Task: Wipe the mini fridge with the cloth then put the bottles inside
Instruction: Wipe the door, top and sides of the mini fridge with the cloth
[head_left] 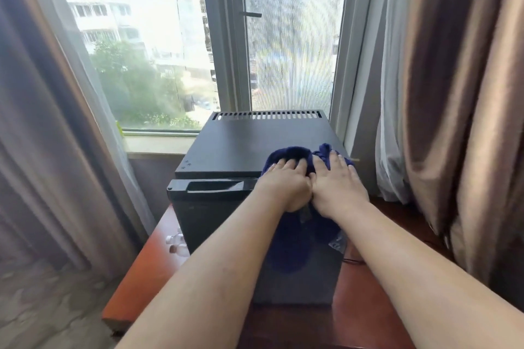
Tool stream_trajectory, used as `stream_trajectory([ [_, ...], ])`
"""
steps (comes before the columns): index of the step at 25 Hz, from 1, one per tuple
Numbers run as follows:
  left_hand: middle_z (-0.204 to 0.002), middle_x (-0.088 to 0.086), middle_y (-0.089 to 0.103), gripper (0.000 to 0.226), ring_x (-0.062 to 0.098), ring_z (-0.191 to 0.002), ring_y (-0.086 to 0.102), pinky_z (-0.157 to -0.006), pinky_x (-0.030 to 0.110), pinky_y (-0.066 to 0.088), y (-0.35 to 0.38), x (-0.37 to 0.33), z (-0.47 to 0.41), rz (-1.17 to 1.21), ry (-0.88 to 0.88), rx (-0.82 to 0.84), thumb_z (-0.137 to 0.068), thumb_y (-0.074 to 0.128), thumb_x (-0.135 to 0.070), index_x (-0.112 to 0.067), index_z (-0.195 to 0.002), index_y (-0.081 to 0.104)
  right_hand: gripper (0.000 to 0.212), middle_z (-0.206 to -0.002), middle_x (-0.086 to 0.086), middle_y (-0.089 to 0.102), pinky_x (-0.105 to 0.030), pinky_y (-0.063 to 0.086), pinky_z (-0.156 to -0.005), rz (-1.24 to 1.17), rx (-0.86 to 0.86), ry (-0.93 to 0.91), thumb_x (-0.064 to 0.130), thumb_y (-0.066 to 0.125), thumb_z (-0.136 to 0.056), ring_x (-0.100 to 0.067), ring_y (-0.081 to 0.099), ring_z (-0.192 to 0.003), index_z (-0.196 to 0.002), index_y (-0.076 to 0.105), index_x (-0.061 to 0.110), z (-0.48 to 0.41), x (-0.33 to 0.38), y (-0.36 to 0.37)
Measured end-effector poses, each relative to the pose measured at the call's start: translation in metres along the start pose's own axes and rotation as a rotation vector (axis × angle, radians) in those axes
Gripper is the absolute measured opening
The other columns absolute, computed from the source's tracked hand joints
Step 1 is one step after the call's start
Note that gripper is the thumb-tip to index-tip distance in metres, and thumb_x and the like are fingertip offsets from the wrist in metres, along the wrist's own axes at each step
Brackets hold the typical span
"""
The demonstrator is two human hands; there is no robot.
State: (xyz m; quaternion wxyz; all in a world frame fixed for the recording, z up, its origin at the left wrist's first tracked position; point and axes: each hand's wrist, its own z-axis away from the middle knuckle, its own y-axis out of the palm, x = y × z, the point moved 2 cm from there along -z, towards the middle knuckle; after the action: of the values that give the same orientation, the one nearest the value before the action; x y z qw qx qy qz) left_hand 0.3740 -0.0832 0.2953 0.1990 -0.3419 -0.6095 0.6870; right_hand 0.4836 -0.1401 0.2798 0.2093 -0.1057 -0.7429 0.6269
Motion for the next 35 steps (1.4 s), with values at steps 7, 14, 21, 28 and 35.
stream_trajectory([
  [7,-0.172,0.012,0.001,0.062,0.030,-0.158,0.001,-0.128,0.045,0.005,-0.008,0.031,-0.110,-0.074,0.046,0.099,-0.108,0.020,-0.036,-0.012,-0.164,0.007,0.059,-0.169,-0.012,-0.002,-0.044,0.001,-0.125,0.008,0.052,0.080,0.048,0.021,-0.105,-0.026,-0.002,-0.156,-0.160,0.010,0.032,-0.103,-0.007,0.006],
  [14,-0.170,0.017,0.008,0.059,0.034,-0.157,0.007,-0.127,0.045,0.006,-0.019,0.079,-0.238,-0.156,0.128,0.071,-0.109,0.021,-0.031,-0.004,-0.162,0.014,0.058,-0.168,-0.015,0.002,-0.046,0.004,-0.125,0.030,0.007,0.157,0.046,0.024,-0.105,-0.028,0.002,-0.155,-0.160,0.014,0.030,-0.226,0.001,0.022],
  [21,-0.170,0.016,0.012,0.060,0.031,-0.157,0.010,-0.127,0.040,0.007,-0.027,0.109,-0.328,-0.061,0.151,0.030,-0.109,0.020,-0.033,-0.006,-0.162,0.009,0.057,-0.168,-0.013,0.004,-0.046,0.004,-0.125,0.050,-0.017,0.209,0.047,0.022,-0.104,-0.028,0.003,-0.155,-0.159,0.016,0.031,-0.319,-0.002,0.038],
  [28,-0.170,0.014,0.012,0.063,0.032,-0.157,0.010,-0.127,0.046,0.010,-0.024,0.114,-0.334,-0.004,0.126,0.033,-0.107,0.022,-0.039,-0.014,-0.163,0.011,0.056,-0.168,-0.012,0.004,-0.045,0.004,-0.125,-0.018,-0.038,0.222,0.047,0.023,-0.103,-0.027,0.002,-0.155,-0.158,0.020,0.036,-0.315,-0.002,0.039],
  [35,-0.169,0.014,0.014,0.062,0.032,-0.156,0.012,-0.127,0.045,0.011,-0.021,0.099,-0.241,0.006,0.084,0.026,-0.107,0.025,-0.040,-0.016,-0.163,0.014,0.056,-0.169,-0.011,-0.002,-0.044,0.006,-0.125,-0.060,-0.019,0.216,0.047,0.025,-0.103,-0.027,0.001,-0.155,-0.158,0.020,0.037,-0.227,0.013,0.029],
])
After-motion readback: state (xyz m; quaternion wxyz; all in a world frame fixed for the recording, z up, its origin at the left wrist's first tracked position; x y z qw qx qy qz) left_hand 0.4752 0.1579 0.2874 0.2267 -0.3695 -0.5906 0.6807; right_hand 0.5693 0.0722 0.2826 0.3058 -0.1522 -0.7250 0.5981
